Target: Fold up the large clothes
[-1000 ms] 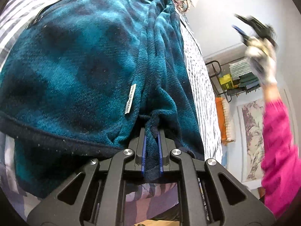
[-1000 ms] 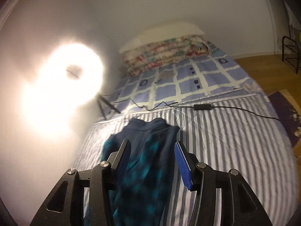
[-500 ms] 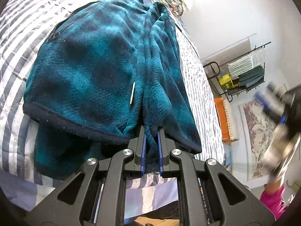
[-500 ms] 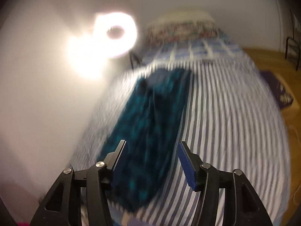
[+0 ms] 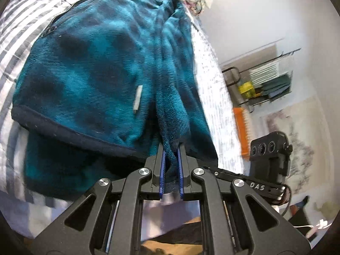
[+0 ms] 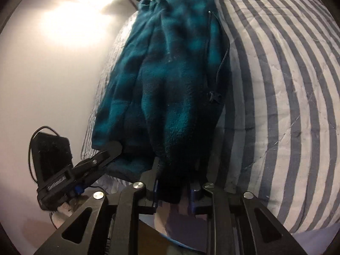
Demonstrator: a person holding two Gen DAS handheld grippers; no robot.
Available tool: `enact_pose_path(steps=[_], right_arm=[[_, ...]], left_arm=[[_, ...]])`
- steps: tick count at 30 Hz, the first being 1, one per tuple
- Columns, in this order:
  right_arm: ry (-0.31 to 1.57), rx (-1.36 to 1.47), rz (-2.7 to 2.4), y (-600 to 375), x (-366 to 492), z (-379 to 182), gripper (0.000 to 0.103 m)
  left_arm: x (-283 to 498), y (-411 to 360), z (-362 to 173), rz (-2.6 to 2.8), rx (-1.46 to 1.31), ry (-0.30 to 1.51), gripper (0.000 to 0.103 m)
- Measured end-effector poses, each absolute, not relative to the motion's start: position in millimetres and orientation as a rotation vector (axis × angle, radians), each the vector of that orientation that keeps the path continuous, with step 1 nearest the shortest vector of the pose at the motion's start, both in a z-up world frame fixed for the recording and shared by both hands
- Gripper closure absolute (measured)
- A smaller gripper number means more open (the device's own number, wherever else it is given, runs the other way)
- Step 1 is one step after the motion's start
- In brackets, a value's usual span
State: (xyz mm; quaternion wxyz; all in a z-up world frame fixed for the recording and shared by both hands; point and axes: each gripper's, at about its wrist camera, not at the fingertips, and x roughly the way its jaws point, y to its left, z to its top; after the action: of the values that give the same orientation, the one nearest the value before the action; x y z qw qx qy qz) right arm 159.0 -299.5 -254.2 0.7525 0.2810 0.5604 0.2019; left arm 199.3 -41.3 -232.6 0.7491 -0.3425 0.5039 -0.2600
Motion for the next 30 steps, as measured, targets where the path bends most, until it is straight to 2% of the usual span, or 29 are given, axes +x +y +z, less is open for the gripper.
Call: enact_pose_path(steps=[4,8,10,12,14,15,16,18,19,20,24,30], right_arm=[[1.118,0.458,0.446,-302.9,139.8,-208.4,0.094],[1.194,0.333,0.385,-283.2,133.1,-237.3,0.094],[1.210,0.247,0.356,-278.5,133.7,-251.6,0.094],[1.210,0.282,0.371,-283.3,133.3,-252.9,0.094],[1.190,0.304,0.403,-291.5,132.2,-245.5,0.086],[1.170,0.306,0.408,-298.3,128.5,-238.4,0.079],[1.147,0.315,0.415,-303.1,126.0,-233.1,0.067],[1.096,0.347,0.425,-312.2,121.3,-223.1,0.055],[1.076,0.367,0.431,-317.2,120.0,-219.9,0.045],[1.061,0.390,0.437,-321.4,121.2,-218.1,0.041],[1.064,0.455,0.429,-326.5,123.1,-221.3,0.035],[1.114,0.508,0.440,-311.5,140.9,-237.2,0.033]], left_arm=[[198.0,-44.6,-228.8,-0.593,-0.733,1.091,0.096],[197.6,-68.1,-243.5,-0.509,-0.497,1.122,0.096],[193.9,-72.7,-236.8,-0.510,-0.426,1.096,0.096],[189.4,-71.6,-226.8,-0.513,-0.369,1.079,0.096],[183.8,-64.8,-216.5,-0.521,-0.366,1.069,0.096],[180.8,-58.4,-209.7,-0.531,-0.373,1.076,0.096],[177.1,-53.2,-203.4,-0.540,-0.370,1.077,0.093],[172.8,-36.2,-184.0,-0.541,-0.331,1.041,0.079],[170.9,-26.7,-176.3,-0.526,-0.312,1.019,0.059],[172.5,-12.2,-168.1,-0.496,-0.303,0.992,0.043],[196.6,28.6,-167.2,-0.395,-0.362,1.014,0.040],[236.5,56.8,-221.2,-0.376,-0.593,1.185,0.040]])
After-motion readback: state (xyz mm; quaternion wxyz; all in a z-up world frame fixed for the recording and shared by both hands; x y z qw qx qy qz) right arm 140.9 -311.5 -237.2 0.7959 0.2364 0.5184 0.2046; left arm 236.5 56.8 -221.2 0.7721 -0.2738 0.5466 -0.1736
